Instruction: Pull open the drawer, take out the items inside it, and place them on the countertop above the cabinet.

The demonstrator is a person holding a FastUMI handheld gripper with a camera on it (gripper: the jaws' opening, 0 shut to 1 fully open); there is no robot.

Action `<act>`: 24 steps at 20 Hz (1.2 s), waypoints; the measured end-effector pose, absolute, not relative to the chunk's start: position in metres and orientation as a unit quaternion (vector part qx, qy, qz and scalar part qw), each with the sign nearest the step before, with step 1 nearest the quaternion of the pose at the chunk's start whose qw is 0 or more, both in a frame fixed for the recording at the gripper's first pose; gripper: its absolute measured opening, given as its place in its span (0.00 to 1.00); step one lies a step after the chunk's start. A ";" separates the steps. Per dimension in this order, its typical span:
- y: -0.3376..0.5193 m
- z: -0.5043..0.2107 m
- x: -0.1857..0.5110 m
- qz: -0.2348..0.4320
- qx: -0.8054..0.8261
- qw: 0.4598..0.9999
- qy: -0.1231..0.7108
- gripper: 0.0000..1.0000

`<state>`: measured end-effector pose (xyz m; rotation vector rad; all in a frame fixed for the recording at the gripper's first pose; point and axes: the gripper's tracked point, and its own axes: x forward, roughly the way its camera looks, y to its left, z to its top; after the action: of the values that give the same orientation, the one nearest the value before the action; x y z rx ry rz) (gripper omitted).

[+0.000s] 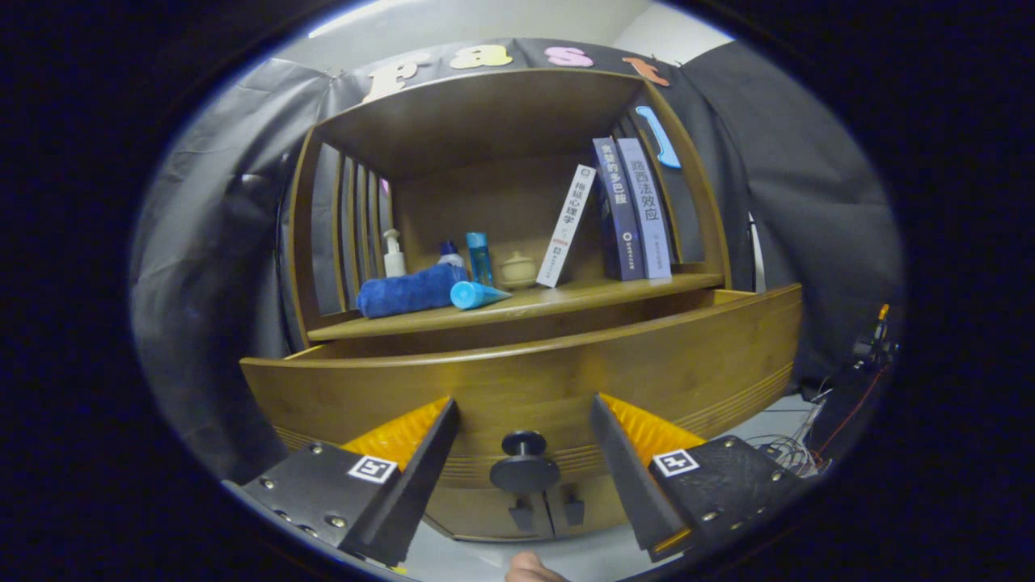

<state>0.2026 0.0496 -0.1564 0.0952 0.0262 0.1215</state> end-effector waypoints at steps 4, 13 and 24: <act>0.056 -0.158 0.237 0.059 0.046 0.997 0.021 0.99; 0.063 -0.154 0.292 0.069 0.033 0.996 0.036 0.99; 0.069 -0.158 0.266 0.078 0.003 0.993 0.092 0.99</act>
<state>0.2659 0.0691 -0.1582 0.0063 0.1850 0.1555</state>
